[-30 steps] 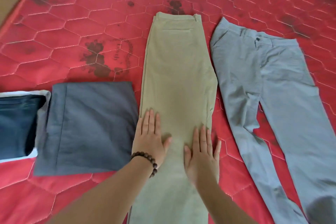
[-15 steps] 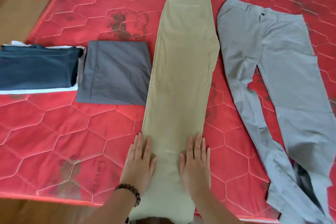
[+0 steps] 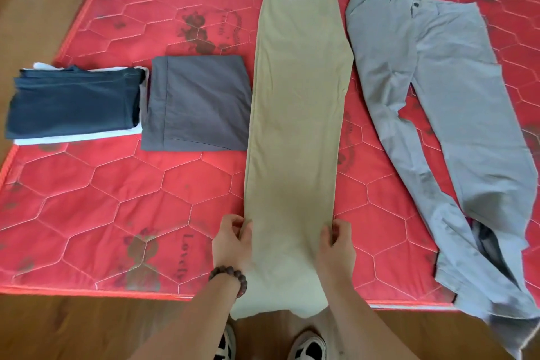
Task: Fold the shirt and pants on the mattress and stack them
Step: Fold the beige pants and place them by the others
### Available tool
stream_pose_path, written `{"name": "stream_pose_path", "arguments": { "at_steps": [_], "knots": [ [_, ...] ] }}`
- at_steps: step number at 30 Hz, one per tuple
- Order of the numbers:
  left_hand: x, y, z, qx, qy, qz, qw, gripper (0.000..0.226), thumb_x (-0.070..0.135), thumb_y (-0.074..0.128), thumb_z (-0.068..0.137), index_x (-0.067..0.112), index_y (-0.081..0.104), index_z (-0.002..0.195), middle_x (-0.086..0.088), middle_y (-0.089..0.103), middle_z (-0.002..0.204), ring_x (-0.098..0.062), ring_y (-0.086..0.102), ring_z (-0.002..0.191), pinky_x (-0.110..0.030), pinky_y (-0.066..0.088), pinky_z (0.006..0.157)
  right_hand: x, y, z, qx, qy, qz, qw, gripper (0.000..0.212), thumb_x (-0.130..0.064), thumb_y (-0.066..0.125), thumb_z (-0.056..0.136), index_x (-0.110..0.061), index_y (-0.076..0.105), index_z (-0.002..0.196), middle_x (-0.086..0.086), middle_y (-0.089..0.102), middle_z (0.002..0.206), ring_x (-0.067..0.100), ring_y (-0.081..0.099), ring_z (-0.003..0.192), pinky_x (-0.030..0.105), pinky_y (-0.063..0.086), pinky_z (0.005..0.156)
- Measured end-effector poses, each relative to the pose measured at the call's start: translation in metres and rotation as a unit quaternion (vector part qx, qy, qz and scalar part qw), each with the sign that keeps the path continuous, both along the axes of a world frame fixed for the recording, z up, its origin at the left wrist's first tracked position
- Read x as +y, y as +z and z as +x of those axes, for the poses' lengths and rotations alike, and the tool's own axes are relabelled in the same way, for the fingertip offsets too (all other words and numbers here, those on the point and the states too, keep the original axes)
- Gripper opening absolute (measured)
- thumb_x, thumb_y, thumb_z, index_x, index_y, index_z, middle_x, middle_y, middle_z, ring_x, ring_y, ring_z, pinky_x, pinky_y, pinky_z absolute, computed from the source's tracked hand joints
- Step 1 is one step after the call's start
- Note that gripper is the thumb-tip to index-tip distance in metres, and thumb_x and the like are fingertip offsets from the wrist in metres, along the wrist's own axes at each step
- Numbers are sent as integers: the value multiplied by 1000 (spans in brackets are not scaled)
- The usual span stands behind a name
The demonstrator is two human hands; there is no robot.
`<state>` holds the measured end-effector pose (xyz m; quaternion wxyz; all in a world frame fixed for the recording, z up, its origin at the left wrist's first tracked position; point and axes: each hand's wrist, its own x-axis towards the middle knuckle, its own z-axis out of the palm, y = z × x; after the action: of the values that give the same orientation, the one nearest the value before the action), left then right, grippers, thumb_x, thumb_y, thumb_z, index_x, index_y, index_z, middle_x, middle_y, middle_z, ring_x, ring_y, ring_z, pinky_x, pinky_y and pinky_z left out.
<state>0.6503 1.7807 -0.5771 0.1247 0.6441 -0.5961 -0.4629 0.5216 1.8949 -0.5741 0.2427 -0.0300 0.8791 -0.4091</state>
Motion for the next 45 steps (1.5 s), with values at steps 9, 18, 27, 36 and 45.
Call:
{"name": "stream_pose_path", "arguments": {
  "at_steps": [9,18,27,36,45],
  "knots": [
    [-9,4,-8,12,-15,49,999,14,31,61,91,22,53,84,2,59,79,-8,53,67,-19,35,54,8,-9,-8,5,21,50,999,36,-24,55,95,-17,48,60,-4,45,49,10,37,45,18,31,42],
    [-6,5,-2,-28,67,31,997,13,25,63,91,12,59,87,3,58,74,-14,53,70,-25,35,57,18,-8,-11,-19,-7,85,996,25,-26,56,95,-20,60,71,-5,55,58,10,48,55,23,32,49],
    [8,0,27,-77,-78,46,993,33,43,52,94,18,56,73,3,59,67,-10,53,61,-24,33,50,45,6,12,-67,45,69,994,39,-36,53,95,-6,61,72,1,49,56,15,39,51,30,28,50],
    [41,10,85,-46,-167,207,963,23,42,64,87,20,69,86,10,67,96,-1,58,85,-18,42,71,101,9,48,-184,102,99,973,41,-49,61,87,-9,66,82,6,55,66,15,49,61,29,38,61],
    [46,53,105,-9,-169,209,963,40,24,70,84,26,50,118,10,62,102,-7,64,88,-18,52,64,122,39,60,-217,78,25,973,50,-19,71,86,-37,48,127,-6,66,112,19,67,92,34,55,81]
  ]
}}
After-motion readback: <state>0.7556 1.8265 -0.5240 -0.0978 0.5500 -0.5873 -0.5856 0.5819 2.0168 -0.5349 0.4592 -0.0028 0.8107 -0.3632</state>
